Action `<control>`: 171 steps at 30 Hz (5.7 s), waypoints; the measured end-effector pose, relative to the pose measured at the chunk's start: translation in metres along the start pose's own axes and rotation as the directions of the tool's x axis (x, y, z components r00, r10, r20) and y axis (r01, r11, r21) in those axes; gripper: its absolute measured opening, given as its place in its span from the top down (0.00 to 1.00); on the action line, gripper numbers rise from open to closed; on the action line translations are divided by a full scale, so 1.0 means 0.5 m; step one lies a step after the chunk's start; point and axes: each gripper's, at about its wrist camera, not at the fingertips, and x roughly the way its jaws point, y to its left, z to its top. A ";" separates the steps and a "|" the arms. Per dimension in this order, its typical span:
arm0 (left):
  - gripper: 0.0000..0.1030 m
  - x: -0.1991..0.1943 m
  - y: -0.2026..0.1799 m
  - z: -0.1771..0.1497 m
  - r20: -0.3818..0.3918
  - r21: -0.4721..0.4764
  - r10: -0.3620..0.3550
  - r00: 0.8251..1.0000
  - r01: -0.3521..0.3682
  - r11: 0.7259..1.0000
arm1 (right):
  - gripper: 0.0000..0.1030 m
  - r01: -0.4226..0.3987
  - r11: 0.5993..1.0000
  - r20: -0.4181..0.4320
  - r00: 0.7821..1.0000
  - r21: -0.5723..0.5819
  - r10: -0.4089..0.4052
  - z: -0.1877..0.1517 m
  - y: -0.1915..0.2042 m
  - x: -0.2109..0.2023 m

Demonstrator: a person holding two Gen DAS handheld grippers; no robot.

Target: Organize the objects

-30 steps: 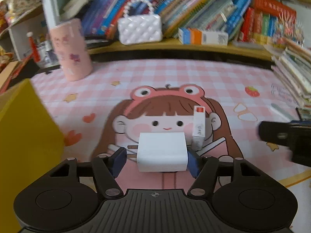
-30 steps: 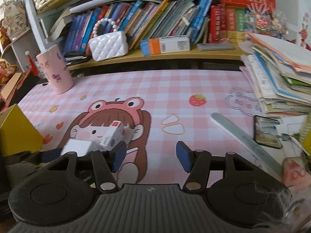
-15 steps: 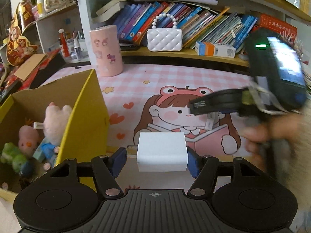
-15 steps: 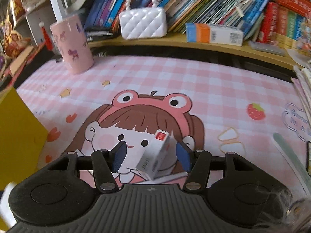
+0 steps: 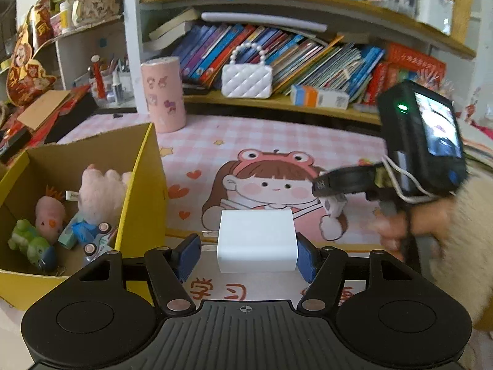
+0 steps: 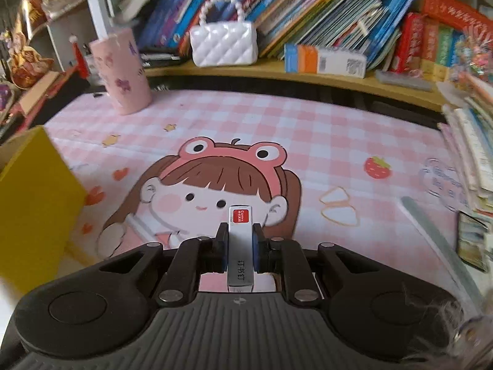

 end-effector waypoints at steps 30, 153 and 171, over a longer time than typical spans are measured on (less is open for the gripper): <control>0.38 -0.239 0.250 -0.220 -0.004 -0.006 -0.027 1.000 0.027 1.000 | 0.87 -0.052 0.998 -0.038 0.998 -0.035 0.051 -0.328 0.349 -0.327; 0.00 -0.299 0.208 -0.238 0.093 0.106 0.100 0.991 -0.110 0.988 | 0.07 0.388 0.904 0.187 0.889 0.179 -0.419 -0.432 0.358 -0.487; 0.00 -0.316 0.191 -0.252 0.089 0.139 0.107 0.990 -0.119 0.983 | 0.03 0.406 0.886 0.164 0.880 0.225 -0.445 -0.446 0.349 -0.498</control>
